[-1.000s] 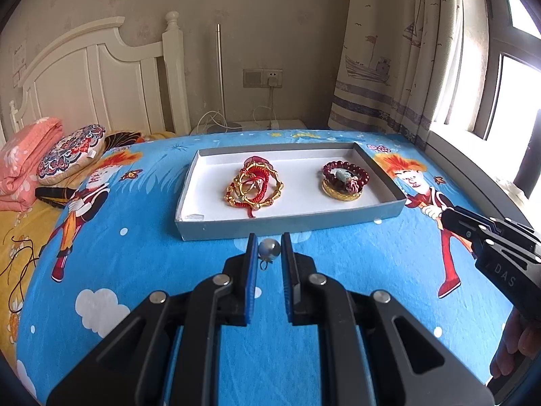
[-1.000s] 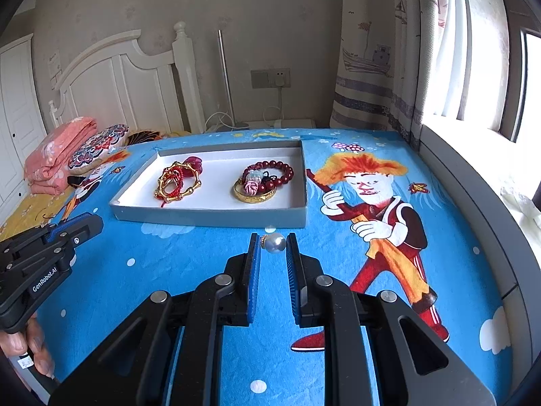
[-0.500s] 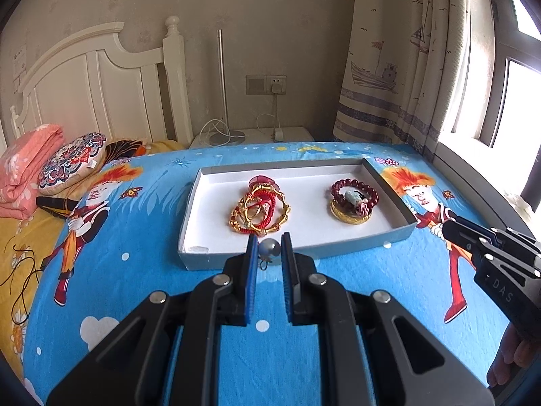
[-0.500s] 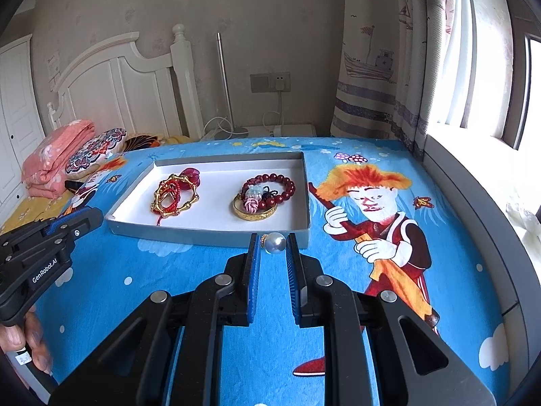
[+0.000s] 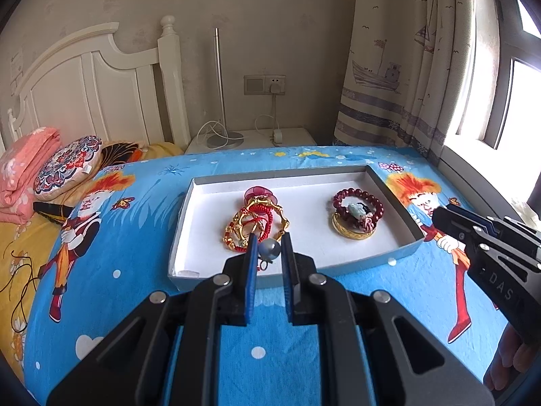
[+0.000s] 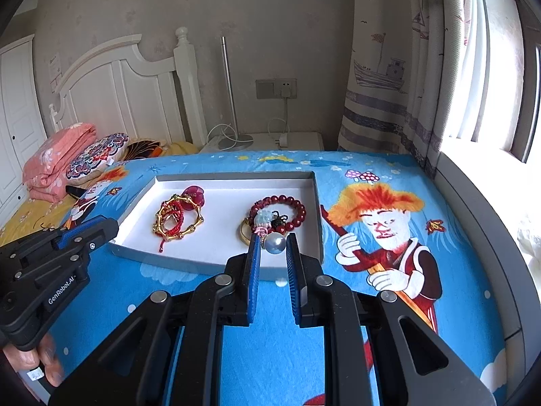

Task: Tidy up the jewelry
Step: 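Carry the pearl with the left tool while the right tool carries its pearl to the tray, then open the left tool onto the gold bracelet pile while the right tool releases its pearl onto the bead bracelet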

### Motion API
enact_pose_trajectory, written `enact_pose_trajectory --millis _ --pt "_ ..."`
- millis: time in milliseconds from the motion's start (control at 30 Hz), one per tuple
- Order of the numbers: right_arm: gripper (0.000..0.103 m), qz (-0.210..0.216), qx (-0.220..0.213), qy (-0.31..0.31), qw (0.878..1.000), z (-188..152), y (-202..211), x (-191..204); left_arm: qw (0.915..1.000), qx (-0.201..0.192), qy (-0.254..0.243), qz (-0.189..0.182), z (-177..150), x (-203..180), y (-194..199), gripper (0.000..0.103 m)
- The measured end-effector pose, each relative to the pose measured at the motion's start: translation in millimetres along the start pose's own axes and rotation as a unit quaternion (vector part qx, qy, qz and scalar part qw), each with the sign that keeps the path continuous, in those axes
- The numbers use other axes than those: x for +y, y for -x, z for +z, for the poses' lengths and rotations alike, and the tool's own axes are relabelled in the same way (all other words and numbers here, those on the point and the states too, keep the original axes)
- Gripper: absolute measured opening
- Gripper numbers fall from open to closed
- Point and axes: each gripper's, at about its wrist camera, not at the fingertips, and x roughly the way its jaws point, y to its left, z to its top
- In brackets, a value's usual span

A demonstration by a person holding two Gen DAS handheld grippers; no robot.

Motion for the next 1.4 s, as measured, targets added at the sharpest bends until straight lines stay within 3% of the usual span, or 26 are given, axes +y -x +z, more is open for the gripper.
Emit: enact_pose_trajectory --millis 733,1133,1400 --pt "0.017 -0.002 0.002 0.004 1.0 34.1 -49.2 13.2 0.9998 0.01 0.013 0.012 27.7 10.5 -54.8 0.013" --pt "0.017 -0.01 0.023 0.01 1.0 40.2 -99.6 20.7 0.9986 0.043 0.031 0.011 35.2 21.7 -108.8 0.013" --pt "0.017 -0.015 0.042 0.016 0.999 33.1 -127.2 24.7 0.9981 0.05 0.035 0.01 33.3 26.3 -124.2 0.015"
